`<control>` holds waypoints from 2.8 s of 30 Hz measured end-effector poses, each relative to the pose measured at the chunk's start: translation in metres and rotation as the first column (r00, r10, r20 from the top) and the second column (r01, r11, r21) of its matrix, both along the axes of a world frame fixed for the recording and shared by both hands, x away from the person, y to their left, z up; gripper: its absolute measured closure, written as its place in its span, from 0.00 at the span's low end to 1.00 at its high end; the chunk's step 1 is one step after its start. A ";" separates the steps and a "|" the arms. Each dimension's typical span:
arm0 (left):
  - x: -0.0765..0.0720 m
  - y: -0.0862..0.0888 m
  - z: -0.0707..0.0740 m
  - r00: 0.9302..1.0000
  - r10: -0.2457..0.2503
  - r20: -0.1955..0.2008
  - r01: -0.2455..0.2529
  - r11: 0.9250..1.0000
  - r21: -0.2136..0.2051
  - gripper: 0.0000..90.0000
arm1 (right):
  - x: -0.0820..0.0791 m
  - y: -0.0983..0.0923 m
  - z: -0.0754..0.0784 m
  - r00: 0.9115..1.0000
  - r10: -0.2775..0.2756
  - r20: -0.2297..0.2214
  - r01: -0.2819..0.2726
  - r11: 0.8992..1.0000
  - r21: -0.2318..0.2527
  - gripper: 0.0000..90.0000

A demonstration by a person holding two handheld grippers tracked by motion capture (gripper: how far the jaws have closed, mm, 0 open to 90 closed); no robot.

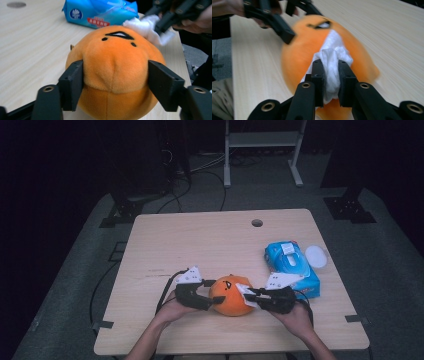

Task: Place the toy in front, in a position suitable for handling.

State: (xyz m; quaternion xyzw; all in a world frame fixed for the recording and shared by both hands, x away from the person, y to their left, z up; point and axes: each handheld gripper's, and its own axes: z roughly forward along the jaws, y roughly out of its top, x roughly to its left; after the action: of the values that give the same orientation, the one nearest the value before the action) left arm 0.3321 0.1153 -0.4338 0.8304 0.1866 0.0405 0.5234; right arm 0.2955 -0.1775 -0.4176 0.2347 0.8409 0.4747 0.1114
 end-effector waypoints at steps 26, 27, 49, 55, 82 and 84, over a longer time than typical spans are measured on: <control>-0.010 -0.015 0.005 0.997 -0.038 0.066 0.037 0.999 0.023 0.38 | -0.008 0.009 0.009 0.999 0.032 0.023 -0.033 0.999 0.006 0.86; -0.011 -0.016 0.005 0.996 -0.044 0.081 0.041 0.999 0.036 0.38 | -0.009 0.014 0.011 0.998 0.043 0.039 -0.043 0.999 0.006 0.86; -0.023 -0.029 0.009 0.983 -0.083 0.162 0.070 0.994 0.082 0.38 | -0.010 0.021 0.019 0.996 0.048 0.071 -0.050 0.999 0.021 0.86; -0.025 -0.029 0.008 0.980 -0.102 0.169 0.088 0.992 0.089 0.38 | 0.000 0.014 0.020 0.997 -0.002 0.081 0.001 1.000 0.008 0.86; -0.021 -0.027 0.012 0.992 -0.056 0.110 0.049 0.997 0.059 0.21 | 0.003 0.002 0.010 0.999 -0.019 0.026 0.019 1.000 -0.014 0.86; -0.018 -0.027 0.013 0.997 -0.042 0.066 0.040 0.999 0.037 0.18 | -0.001 0.001 0.010 1.000 -0.010 0.016 0.010 1.000 -0.004 0.86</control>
State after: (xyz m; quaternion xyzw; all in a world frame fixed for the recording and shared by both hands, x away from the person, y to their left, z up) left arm 0.3139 0.0888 -0.4213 0.8415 0.1511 0.0607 0.5151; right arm 0.2950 -0.1769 -0.4078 0.2350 0.8397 0.4743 0.1211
